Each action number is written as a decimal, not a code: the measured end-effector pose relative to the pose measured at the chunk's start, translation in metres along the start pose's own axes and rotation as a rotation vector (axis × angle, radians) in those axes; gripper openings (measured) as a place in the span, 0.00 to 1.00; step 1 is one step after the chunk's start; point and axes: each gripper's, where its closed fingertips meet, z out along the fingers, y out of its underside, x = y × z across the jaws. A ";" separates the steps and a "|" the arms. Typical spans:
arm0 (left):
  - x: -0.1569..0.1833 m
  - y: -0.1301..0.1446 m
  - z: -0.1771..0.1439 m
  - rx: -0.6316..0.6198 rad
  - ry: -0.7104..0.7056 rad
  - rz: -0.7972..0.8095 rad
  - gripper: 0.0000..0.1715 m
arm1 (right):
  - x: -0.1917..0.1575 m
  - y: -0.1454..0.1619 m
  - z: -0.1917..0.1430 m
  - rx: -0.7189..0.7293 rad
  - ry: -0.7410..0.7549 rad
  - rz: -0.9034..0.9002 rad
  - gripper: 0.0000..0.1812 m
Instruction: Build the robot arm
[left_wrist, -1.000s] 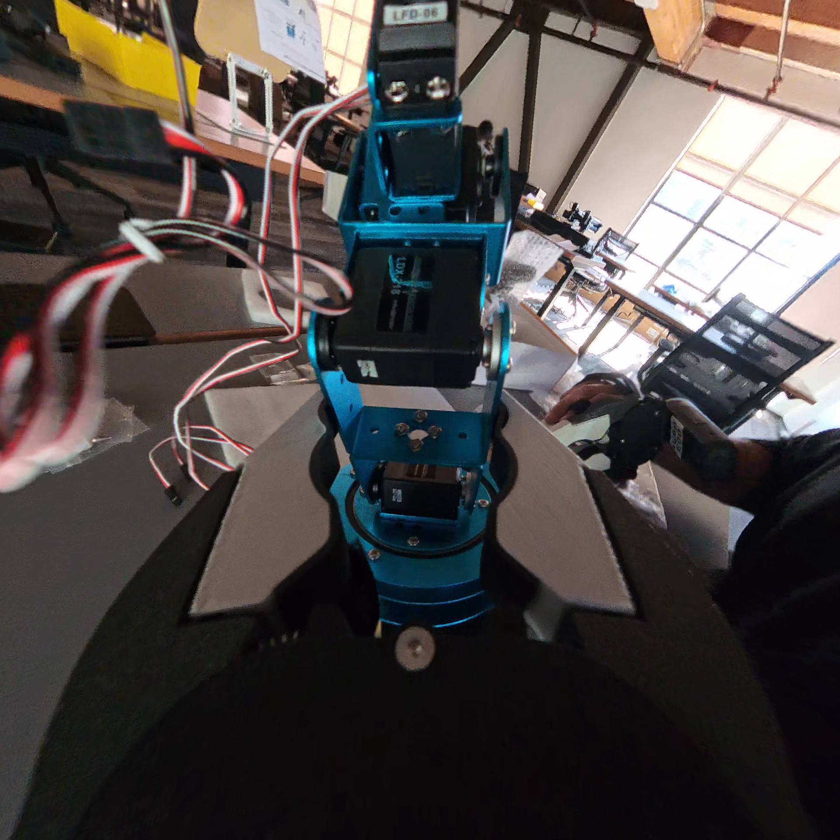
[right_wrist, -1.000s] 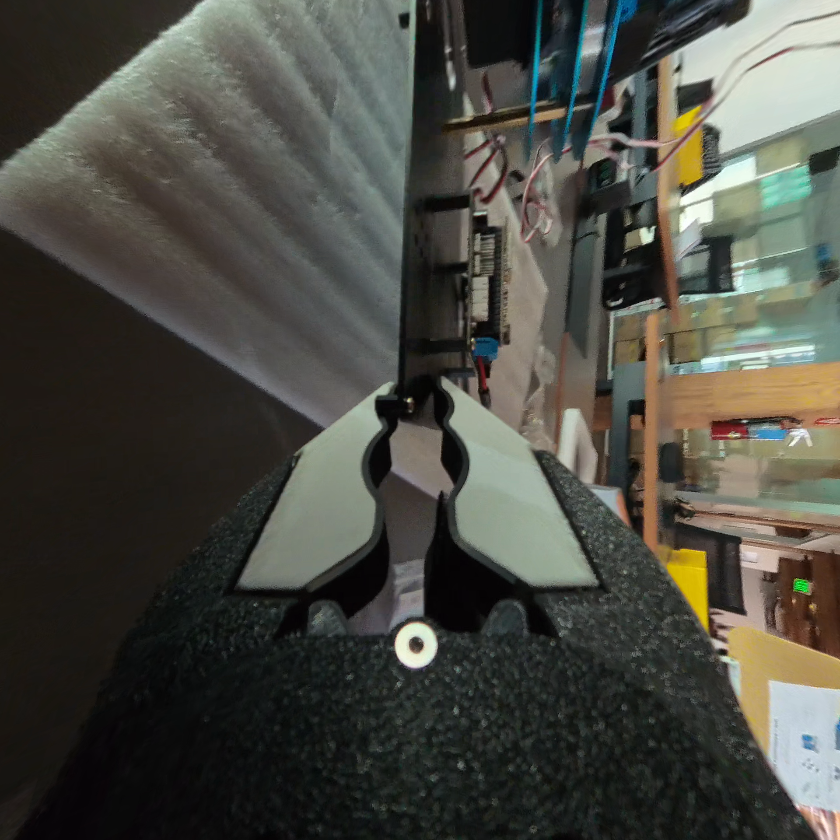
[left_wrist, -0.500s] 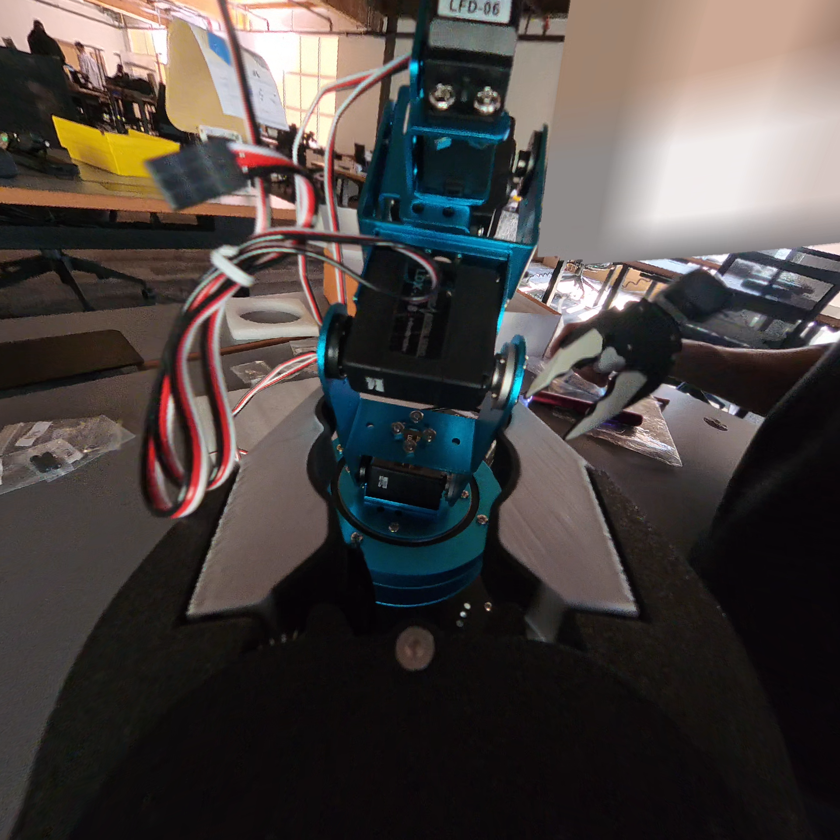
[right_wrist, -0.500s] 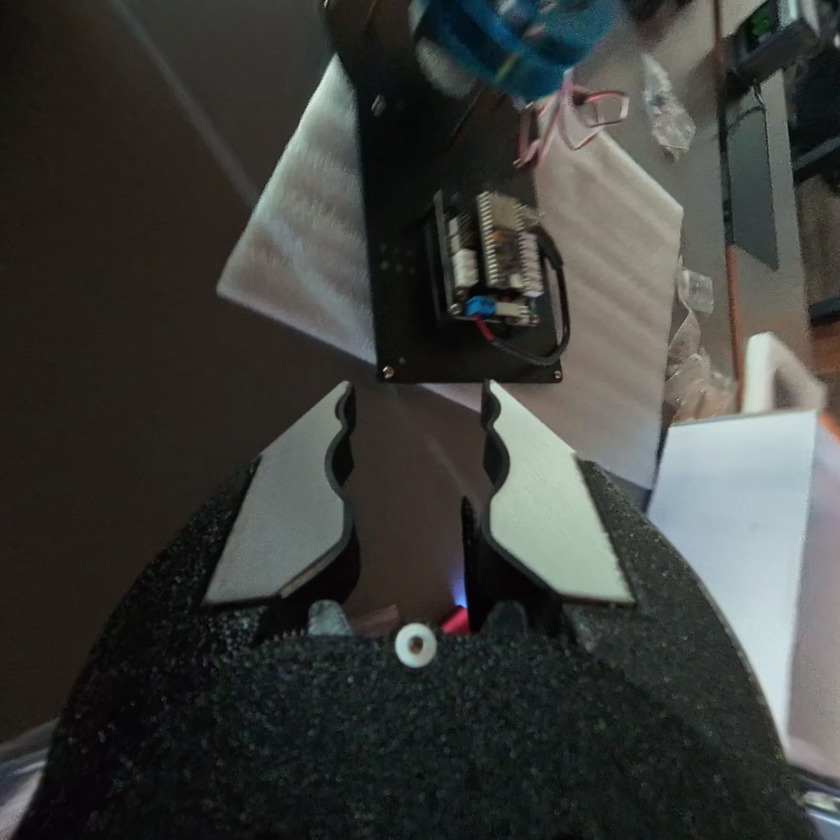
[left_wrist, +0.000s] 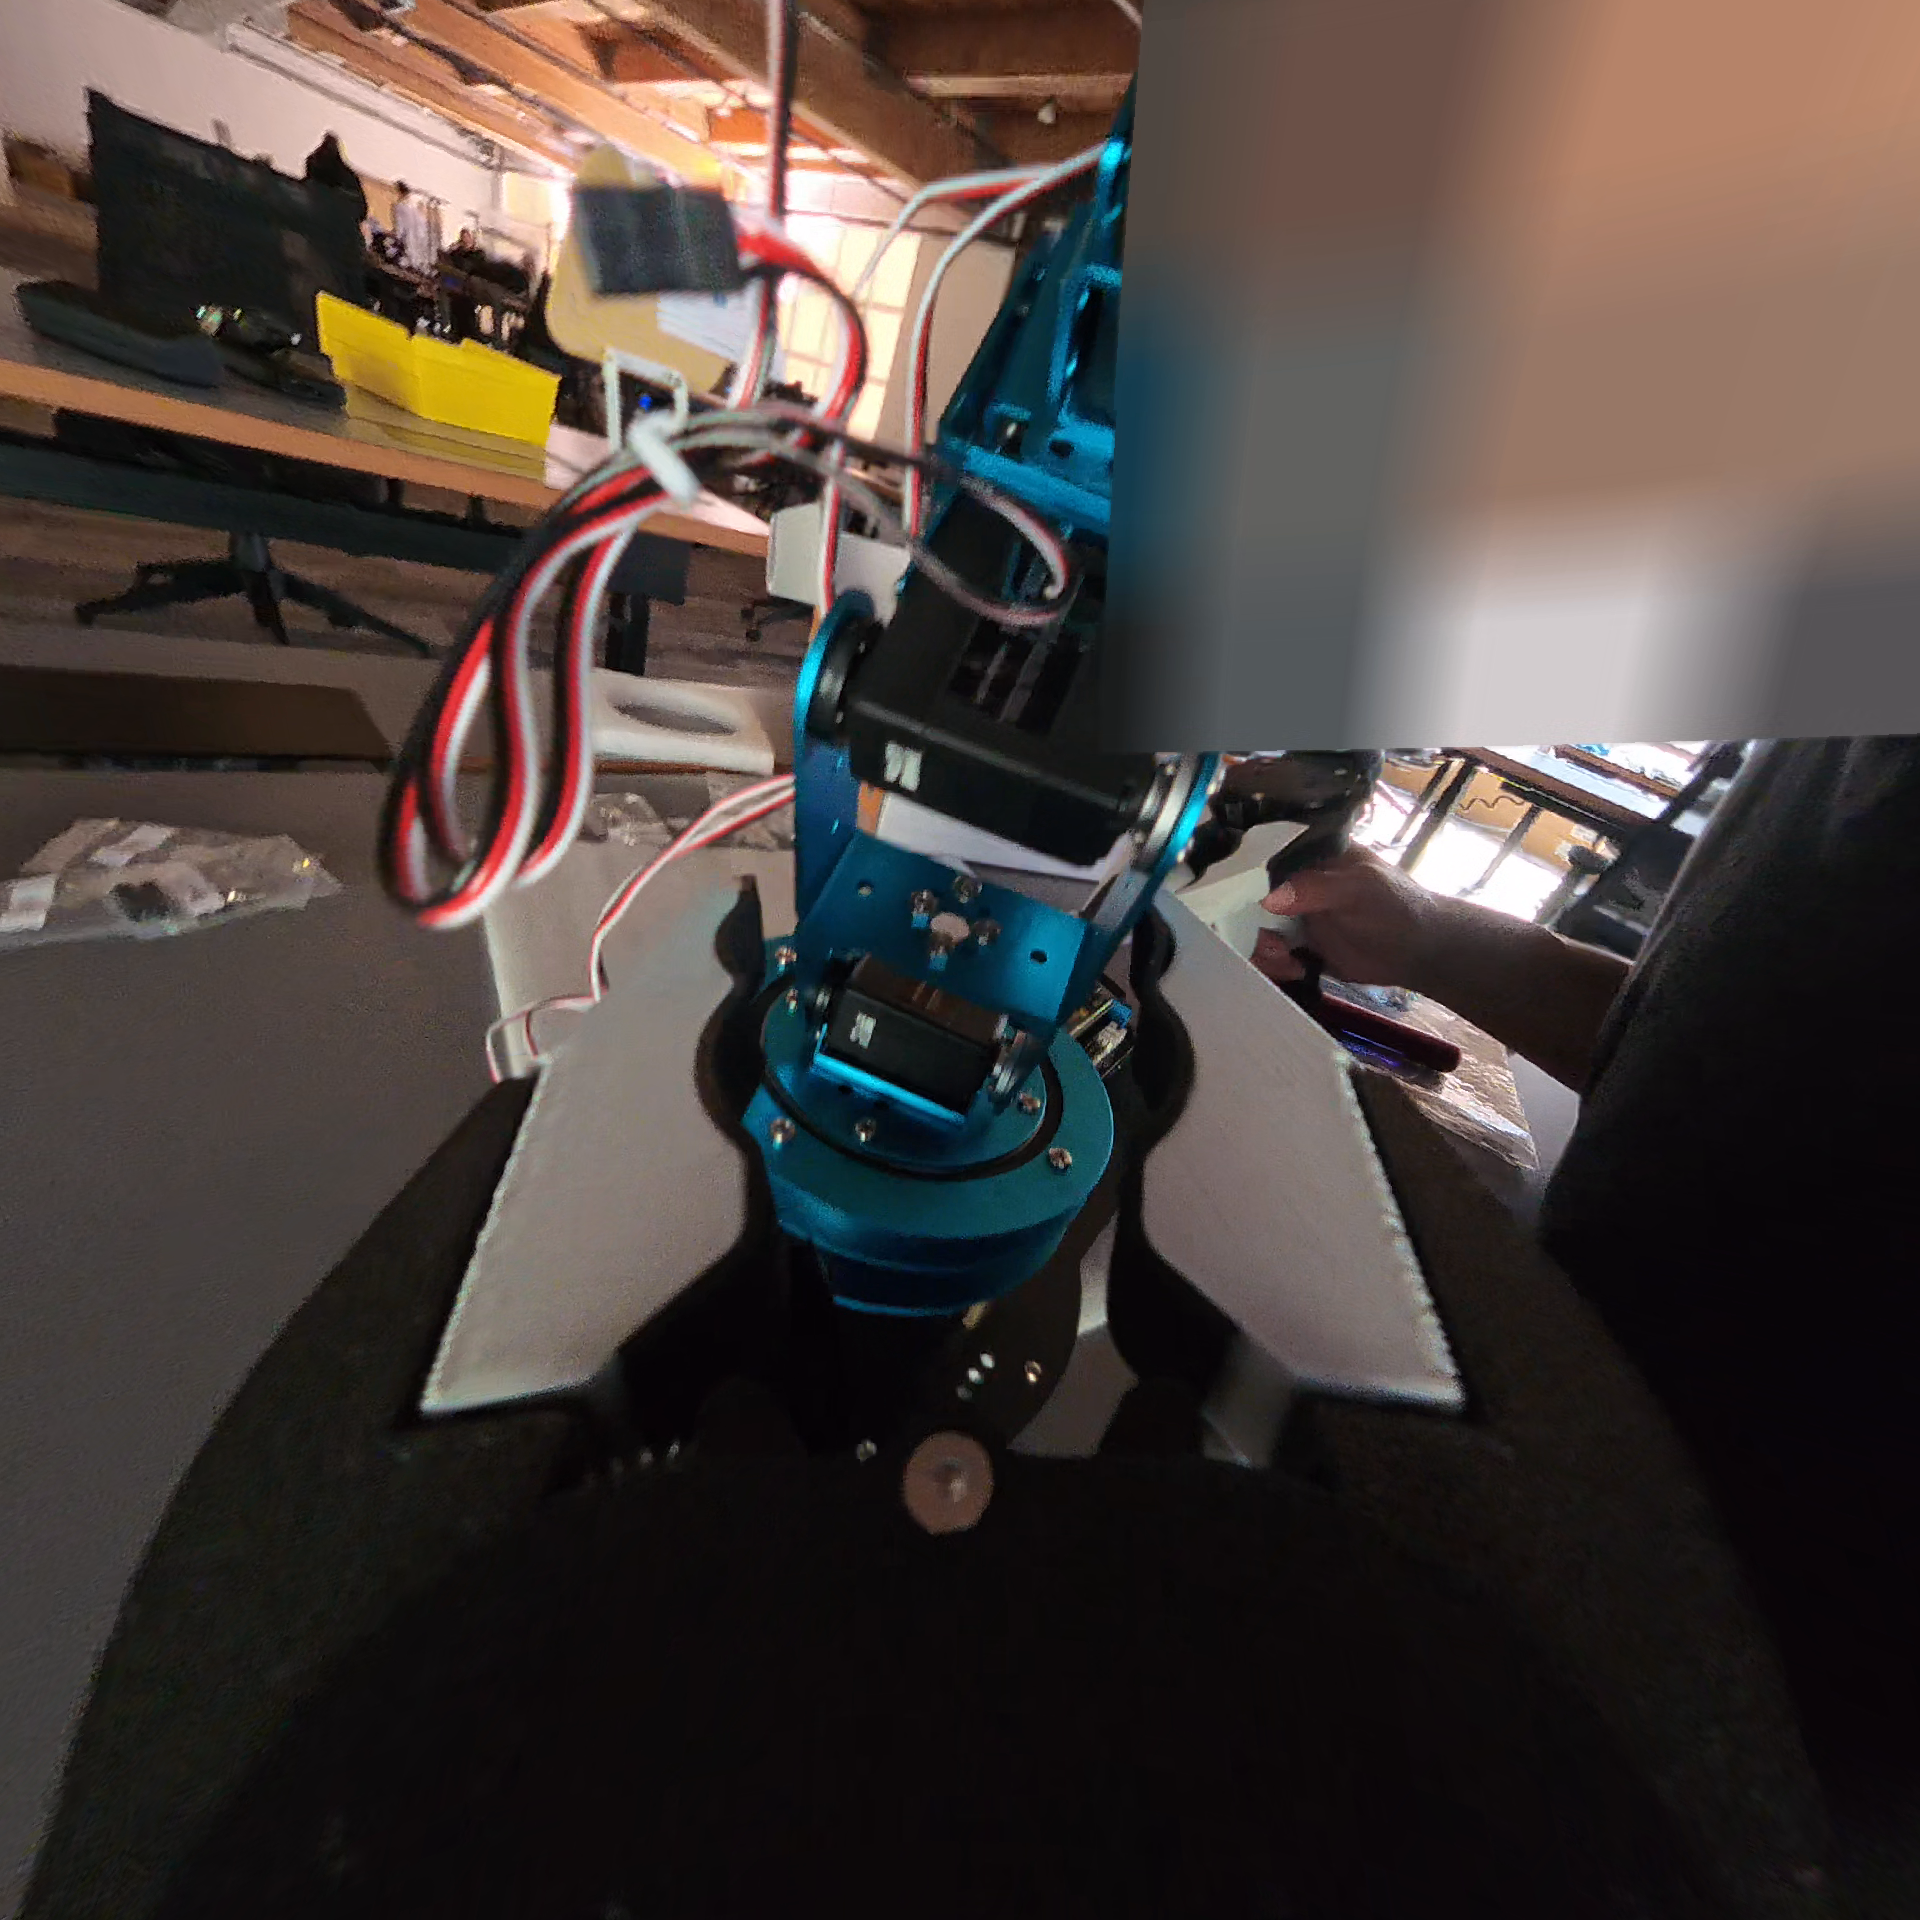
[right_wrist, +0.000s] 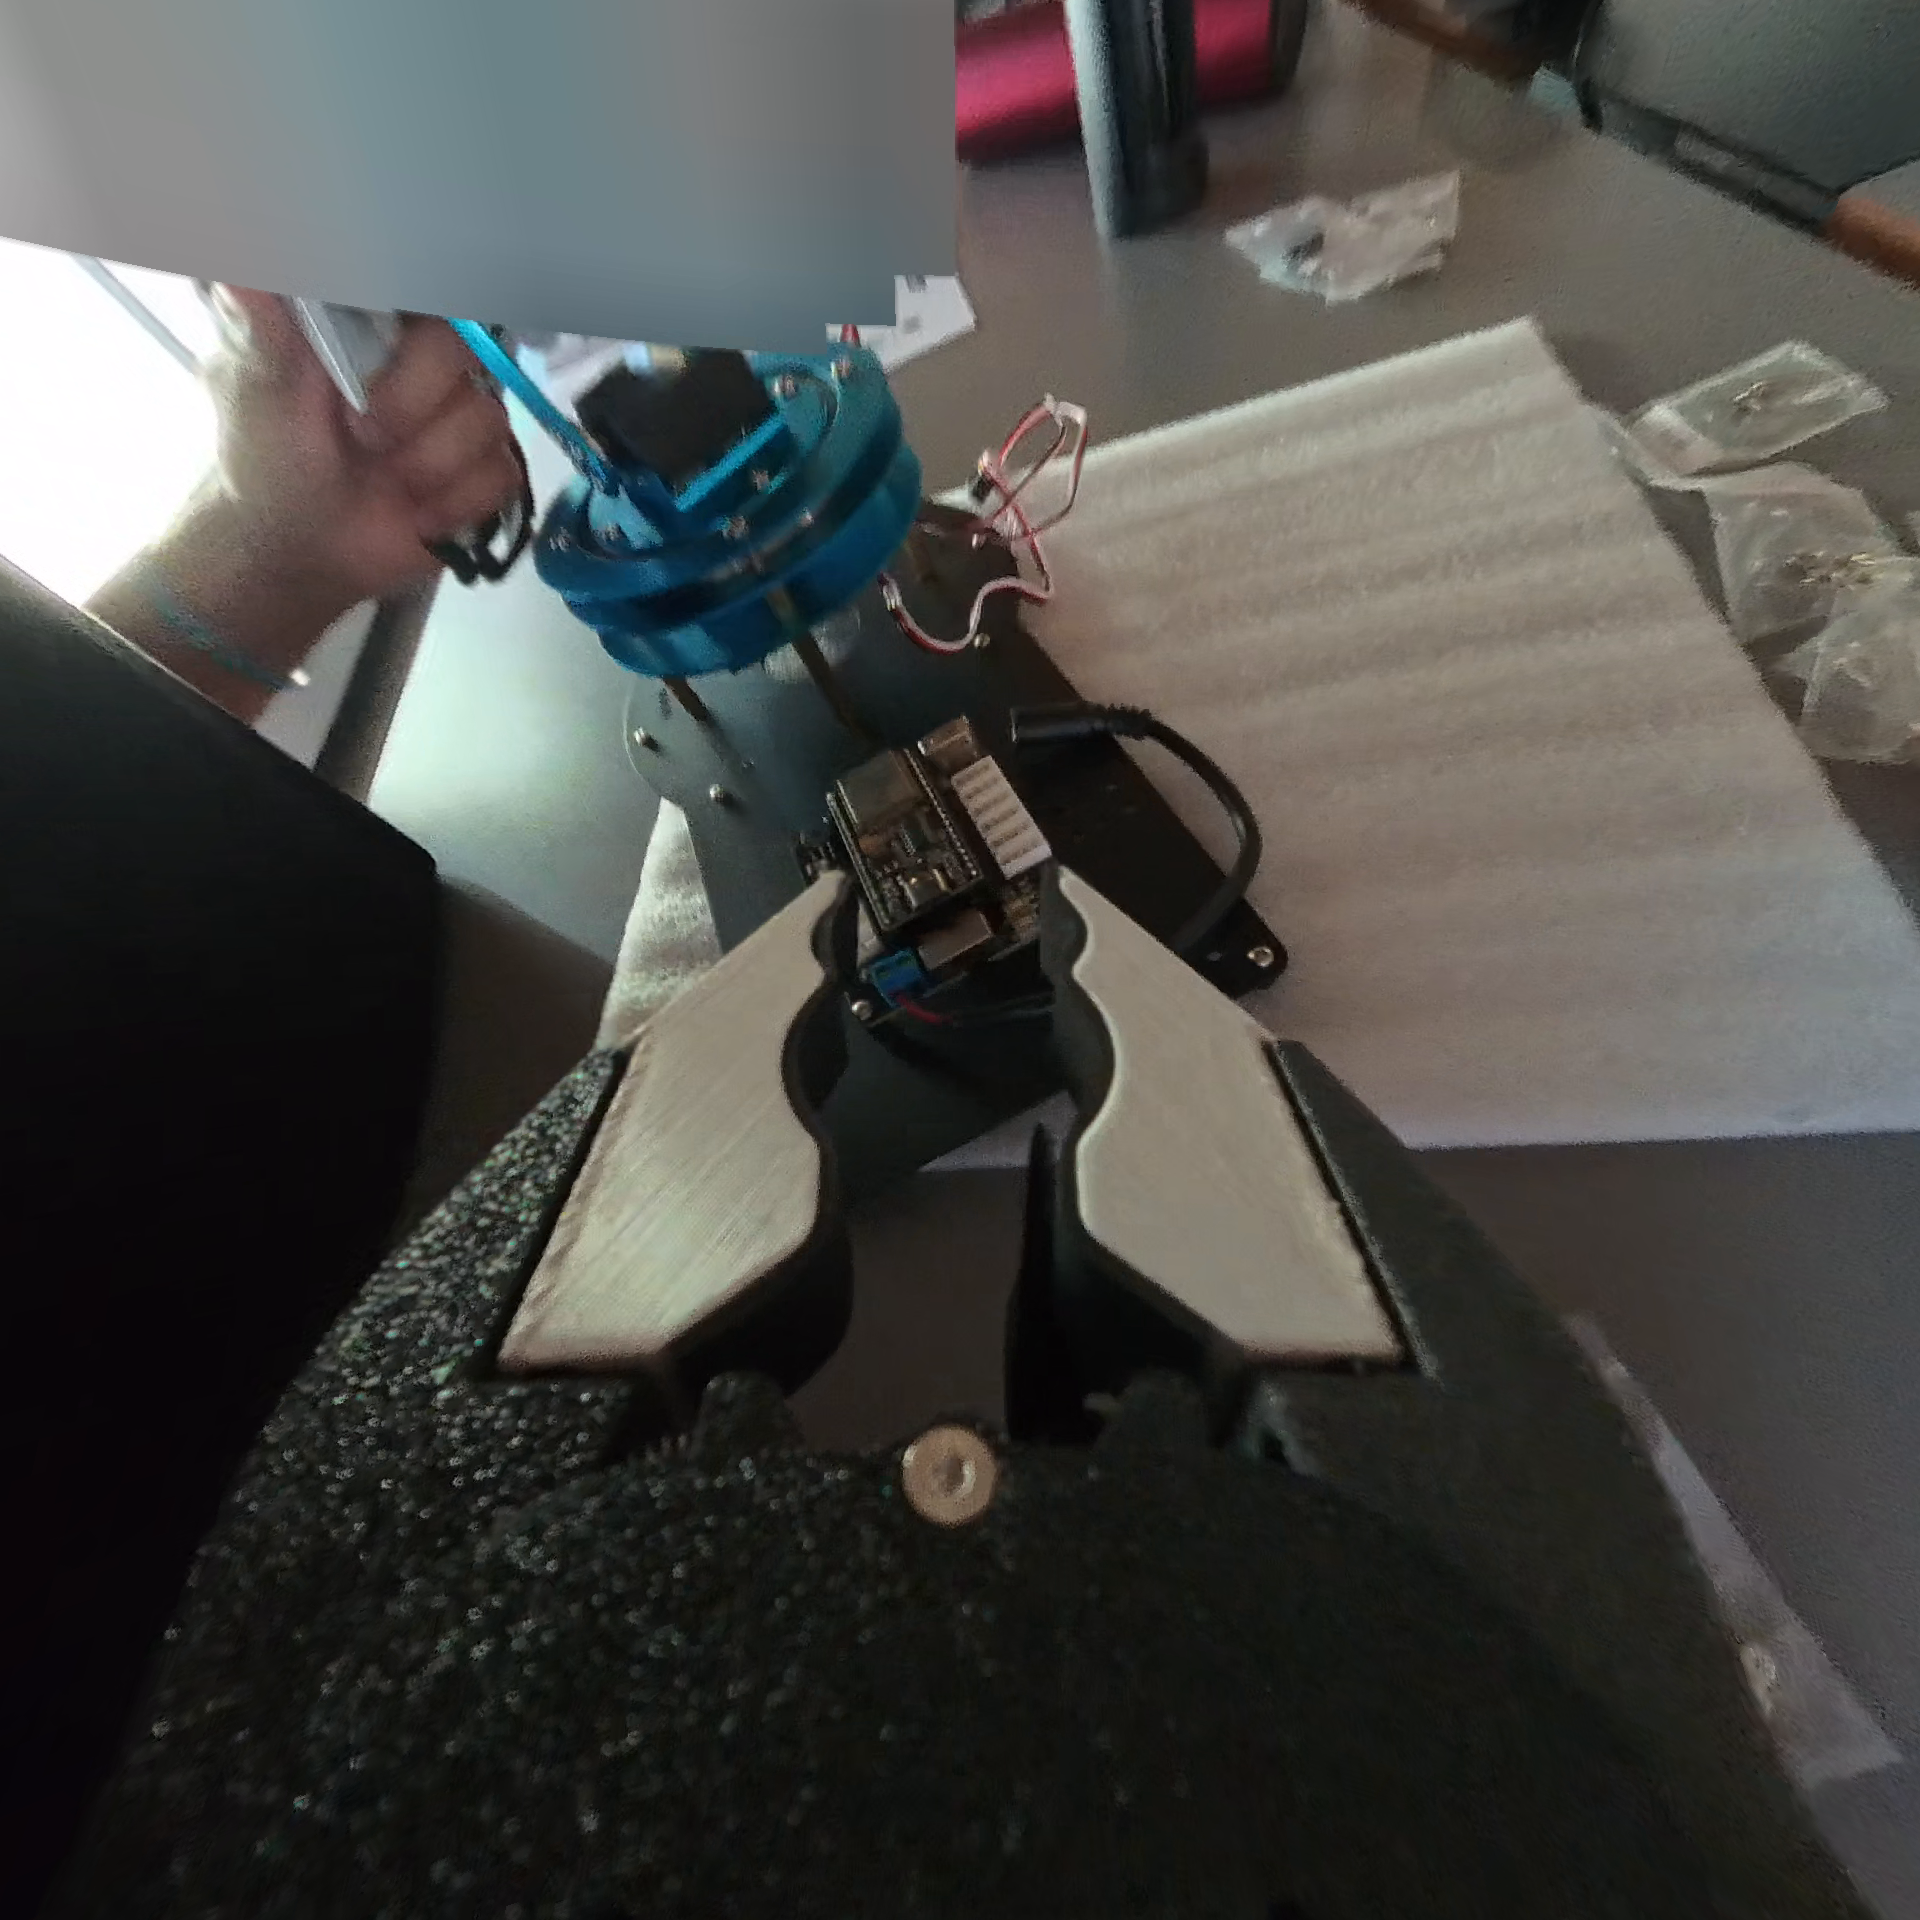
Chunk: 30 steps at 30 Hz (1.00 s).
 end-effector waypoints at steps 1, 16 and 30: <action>-0.001 0.004 -0.002 -0.009 -0.018 -0.017 0.41 | -0.002 0.002 0.007 -0.038 -0.010 -0.023 0.20; 0.003 0.032 -0.031 -0.085 -0.192 -0.072 0.41 | -0.007 0.005 0.046 -0.246 -0.115 -0.222 0.32; 0.050 0.052 -0.037 -0.078 -0.238 -0.021 0.36 | -0.052 0.038 -0.015 -0.190 0.038 -0.107 0.22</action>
